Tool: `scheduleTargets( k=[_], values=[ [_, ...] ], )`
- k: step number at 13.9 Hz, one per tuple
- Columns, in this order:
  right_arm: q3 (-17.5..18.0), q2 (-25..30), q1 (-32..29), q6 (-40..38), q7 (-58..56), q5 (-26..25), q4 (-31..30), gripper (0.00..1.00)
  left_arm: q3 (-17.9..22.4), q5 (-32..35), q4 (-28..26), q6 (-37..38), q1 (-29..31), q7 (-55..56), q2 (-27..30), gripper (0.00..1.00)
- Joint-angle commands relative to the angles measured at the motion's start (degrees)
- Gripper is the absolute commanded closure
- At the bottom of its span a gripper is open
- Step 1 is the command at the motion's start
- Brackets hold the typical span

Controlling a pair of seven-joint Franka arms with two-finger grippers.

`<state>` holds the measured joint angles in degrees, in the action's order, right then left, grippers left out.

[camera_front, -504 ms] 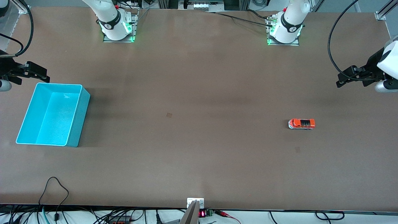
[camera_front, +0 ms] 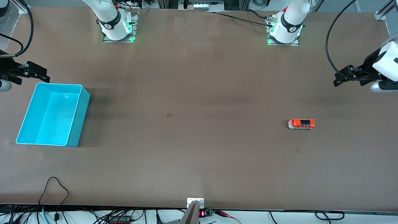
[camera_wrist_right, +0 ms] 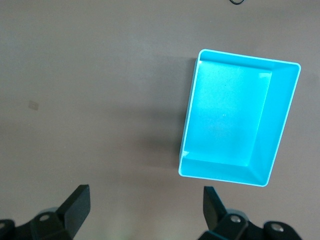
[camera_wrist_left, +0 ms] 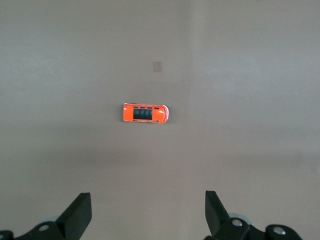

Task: Wind up bus and store in blue box
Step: 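Move the left gripper down over the orange toy bus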

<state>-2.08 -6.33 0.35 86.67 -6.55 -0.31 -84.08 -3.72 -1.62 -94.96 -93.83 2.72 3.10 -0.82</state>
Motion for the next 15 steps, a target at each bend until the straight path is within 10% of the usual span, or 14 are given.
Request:
scheduleTargets(
  k=[1,8,15],
  values=[
    [0.32,0.79,-0.78,-0.63,0.39,0.4,-0.3,0.0,-0.93,0.57,1.26,4.07,-2.62,-0.19,-3.74,0.0],
    [0.32,0.62,-0.78,-0.63,0.39,0.4,-0.3,0.0,-1.11,1.18,5.22,2.08,-7.2,-10.0,-16.13,0.0],
    [0.41,-0.7,-0.87,-0.63,-0.31,0.31,-0.3,0.0,-1.11,1.18,-7.15,-14.94,-6.06,-39.77,-18.86,0.0]
  ],
)
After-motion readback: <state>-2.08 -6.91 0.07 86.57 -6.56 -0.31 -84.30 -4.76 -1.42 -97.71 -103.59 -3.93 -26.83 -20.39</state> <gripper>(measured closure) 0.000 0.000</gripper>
